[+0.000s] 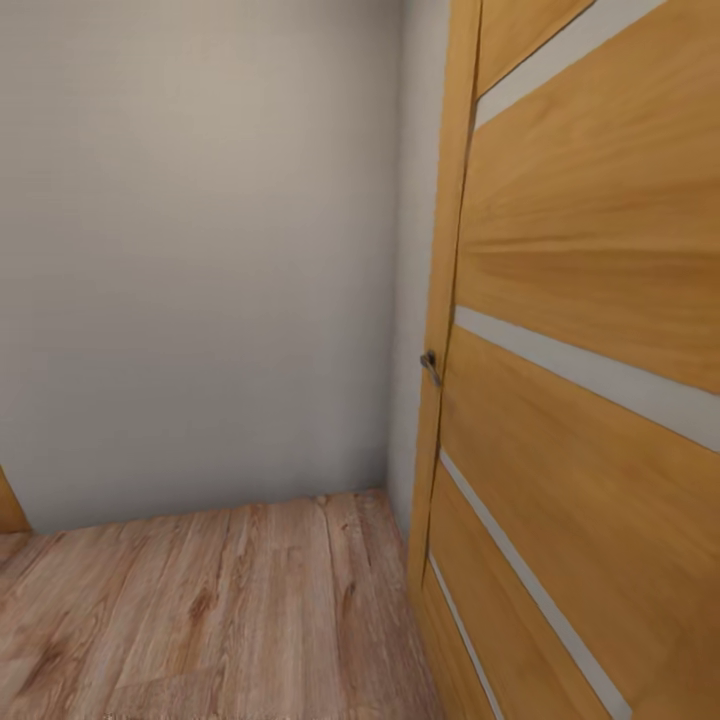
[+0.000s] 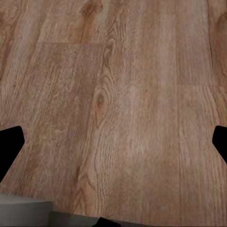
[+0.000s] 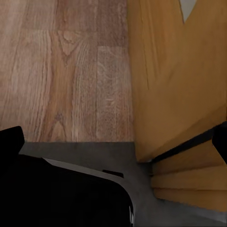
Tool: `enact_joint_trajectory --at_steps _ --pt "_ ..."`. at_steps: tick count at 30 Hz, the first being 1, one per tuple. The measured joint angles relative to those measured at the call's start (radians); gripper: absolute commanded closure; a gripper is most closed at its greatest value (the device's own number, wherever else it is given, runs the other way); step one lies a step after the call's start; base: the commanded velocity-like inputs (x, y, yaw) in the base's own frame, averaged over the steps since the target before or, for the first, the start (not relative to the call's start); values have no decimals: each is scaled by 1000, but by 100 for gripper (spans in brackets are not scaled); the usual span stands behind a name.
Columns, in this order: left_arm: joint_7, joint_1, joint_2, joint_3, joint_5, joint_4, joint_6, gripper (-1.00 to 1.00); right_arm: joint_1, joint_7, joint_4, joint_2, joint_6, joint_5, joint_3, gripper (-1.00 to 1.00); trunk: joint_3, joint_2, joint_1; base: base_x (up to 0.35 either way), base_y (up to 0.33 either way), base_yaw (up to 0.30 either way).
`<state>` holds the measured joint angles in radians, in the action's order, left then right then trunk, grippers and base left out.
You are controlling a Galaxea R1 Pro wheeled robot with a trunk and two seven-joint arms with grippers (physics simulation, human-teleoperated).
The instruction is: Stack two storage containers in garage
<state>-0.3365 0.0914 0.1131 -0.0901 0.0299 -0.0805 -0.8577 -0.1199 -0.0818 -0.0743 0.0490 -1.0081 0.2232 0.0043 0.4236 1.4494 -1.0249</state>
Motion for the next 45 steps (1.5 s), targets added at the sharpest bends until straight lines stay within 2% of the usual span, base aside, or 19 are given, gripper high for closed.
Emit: enact_joint_trajectory --at_steps 1,5,17,21,36,40,41,42,45 --pt "-2 -18 -7 -1 0 0 -30 -100 0 0 0 0 0 0 0 -100 0 0 0 0 0 295" --pt "-5 -31 -19 1 2 0 -62 -100 0 0 0 0 0 -1 0 -100 0 0 0 0 0 295" --pt "6 -33 -49 9 4 3 -49 -100 0 -1 0 0 0 -3 -3 -100 0 0 0 0 0 294" --pt "7 -33 -49 9 5 4 -29 -100 0 0 0 0 0 -3 -3 -100 0 0 0 0 0 117" --pt "7 -33 -48 7 4 4 -22 -100 0 0 0 0 1 -2 -3 -100 0 0 0 0 0 54" --pt "9 -33 -38 12 2 5 26 -100 9 -6 26 -1 8 6 -2 -100 0 0 0 0 0 4" --pt "22 -33 -37 13 2 10 50 -100 11 -5 65 -2 33 7 -2 -100 0 0 0 0 0 0" --pt "59 -33 -35 14 2 29 73 -100 14 -3 152 -4 119 9 -1 -100 0 0 0 0 0 0" --pt "96 -32 -24 15 3 59 88 -100 16 -1 283 -6 225 10 0 -100 0 0 0 0 0 0"
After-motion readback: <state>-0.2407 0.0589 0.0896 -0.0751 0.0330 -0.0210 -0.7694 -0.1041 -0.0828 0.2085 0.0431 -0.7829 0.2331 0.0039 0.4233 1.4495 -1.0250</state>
